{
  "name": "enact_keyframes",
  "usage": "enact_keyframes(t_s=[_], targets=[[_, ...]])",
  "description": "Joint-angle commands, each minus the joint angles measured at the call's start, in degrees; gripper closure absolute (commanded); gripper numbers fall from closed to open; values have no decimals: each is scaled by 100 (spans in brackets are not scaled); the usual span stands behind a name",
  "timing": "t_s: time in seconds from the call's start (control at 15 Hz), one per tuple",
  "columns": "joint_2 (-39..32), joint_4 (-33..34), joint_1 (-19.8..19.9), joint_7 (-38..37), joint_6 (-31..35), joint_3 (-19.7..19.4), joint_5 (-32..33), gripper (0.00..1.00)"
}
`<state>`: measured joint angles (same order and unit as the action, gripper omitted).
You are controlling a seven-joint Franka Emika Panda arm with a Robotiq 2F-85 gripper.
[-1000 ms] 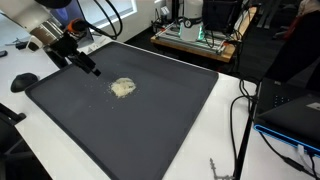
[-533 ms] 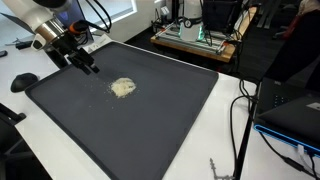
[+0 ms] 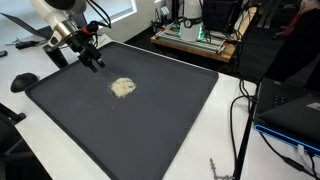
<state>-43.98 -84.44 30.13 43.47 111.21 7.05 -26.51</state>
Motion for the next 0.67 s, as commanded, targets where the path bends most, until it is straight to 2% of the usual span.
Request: enact_keyframes(t_s=[0.0, 0.27, 0.6], targets=[[741, -1371, 103, 934, 846, -49, -570, 0], [1329, -2491, 124, 1816, 1773, -52, -1363, 0], [2233, -3950, -199, 2879, 3116, -199, -2404, 0]])
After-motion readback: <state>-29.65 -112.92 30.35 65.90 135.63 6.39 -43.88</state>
